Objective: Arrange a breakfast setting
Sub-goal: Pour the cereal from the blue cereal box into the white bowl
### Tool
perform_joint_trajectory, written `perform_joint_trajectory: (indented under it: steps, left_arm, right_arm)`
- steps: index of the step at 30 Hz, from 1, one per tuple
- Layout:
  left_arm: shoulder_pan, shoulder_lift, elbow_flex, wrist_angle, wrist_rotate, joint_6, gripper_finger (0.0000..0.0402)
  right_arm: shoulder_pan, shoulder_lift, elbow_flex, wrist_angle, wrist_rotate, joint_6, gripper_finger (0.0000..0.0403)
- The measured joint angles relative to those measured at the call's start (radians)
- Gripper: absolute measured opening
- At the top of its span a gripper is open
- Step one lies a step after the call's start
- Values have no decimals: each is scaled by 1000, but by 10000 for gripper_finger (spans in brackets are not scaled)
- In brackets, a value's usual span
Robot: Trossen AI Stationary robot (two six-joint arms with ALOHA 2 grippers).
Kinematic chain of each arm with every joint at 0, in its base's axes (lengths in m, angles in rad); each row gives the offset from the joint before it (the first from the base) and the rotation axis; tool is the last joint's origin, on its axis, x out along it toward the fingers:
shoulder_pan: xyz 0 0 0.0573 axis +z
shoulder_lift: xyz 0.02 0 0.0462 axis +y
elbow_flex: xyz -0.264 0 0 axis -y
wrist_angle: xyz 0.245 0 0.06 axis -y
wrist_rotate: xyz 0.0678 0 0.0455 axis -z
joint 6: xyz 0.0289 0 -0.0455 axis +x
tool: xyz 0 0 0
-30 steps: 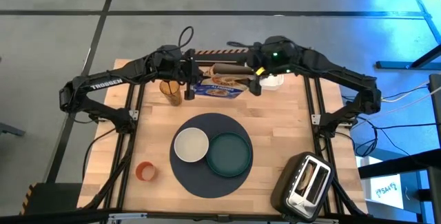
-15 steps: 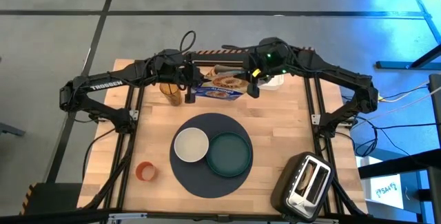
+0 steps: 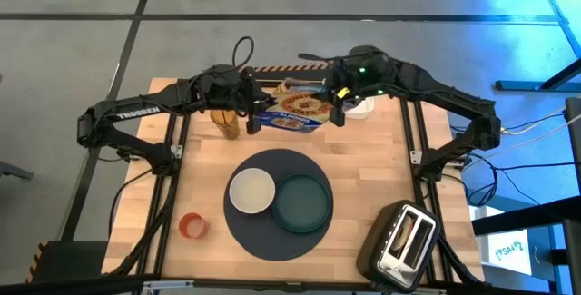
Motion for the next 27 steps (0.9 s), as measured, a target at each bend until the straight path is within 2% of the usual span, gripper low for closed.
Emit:
perform_joint_trajectory:
  steps: [6, 10, 14, 18, 21, 23, 27]
  left_arm:
    - [2, -86, 0, -72, -8, 0, 141]
    - [2, -133, 0, -66, 3, 18, 214]
    - [2, -134, 0, -69, 13, -9, 289]
    - [2, -109, 0, -68, 24, -27, 343]
    - [2, -76, -1, -58, 10, -27, 359]
    - [2, -59, -1, -44, 45, -28, 355]
    - [-17, -30, -1, -47, 83, -27, 307]
  right_arm:
    - [-9, -69, 61, 3, -36, 2, 0]
    - [-14, -100, 72, 23, -76, 1, 0]
    - [-13, -127, 74, 47, -85, 2, 0]
    - [-13, -132, 74, 69, -108, 8, 0]
    - [-13, -132, 74, 108, -149, 30, 0]
    - [-13, -132, 74, 122, -159, 33, 0]
    - [-13, -132, 74, 156, -162, 50, 0]
